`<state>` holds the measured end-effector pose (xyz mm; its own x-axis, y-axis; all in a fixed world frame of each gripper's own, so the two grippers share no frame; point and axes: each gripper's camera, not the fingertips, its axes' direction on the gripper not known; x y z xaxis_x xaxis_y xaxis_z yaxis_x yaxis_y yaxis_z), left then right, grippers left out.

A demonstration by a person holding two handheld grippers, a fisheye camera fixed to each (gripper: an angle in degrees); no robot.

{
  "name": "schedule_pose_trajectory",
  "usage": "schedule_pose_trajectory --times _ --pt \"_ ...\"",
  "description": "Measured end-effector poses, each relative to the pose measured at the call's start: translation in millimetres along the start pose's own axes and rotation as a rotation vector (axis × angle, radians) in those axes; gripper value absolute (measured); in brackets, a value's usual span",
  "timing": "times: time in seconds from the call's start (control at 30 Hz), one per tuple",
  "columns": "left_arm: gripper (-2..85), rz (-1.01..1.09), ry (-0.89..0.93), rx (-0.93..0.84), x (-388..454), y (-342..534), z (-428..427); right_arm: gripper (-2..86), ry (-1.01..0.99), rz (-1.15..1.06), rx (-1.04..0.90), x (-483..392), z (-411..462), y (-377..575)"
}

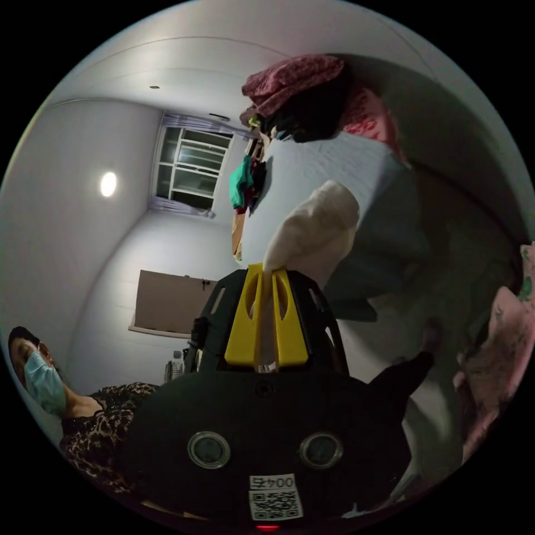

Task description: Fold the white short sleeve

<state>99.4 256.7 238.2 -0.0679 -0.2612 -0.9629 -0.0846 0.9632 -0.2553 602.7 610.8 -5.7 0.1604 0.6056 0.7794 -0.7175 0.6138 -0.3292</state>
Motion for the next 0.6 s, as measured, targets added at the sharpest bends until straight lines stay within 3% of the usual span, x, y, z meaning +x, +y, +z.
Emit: schedule_pose_trajectory --times 0.33,0.6 --pt "5.5 0.047 0.053 -0.187 15.3 3.5 202.9 3.5 0.209 -0.015 0.016 -1.7 -201.6 81.4" --pt "5.6 0.247 0.105 -0.215 90.0 35.7 442.1 3.4 0.436 -0.243 0.065 -60.3 -429.3 121.6"
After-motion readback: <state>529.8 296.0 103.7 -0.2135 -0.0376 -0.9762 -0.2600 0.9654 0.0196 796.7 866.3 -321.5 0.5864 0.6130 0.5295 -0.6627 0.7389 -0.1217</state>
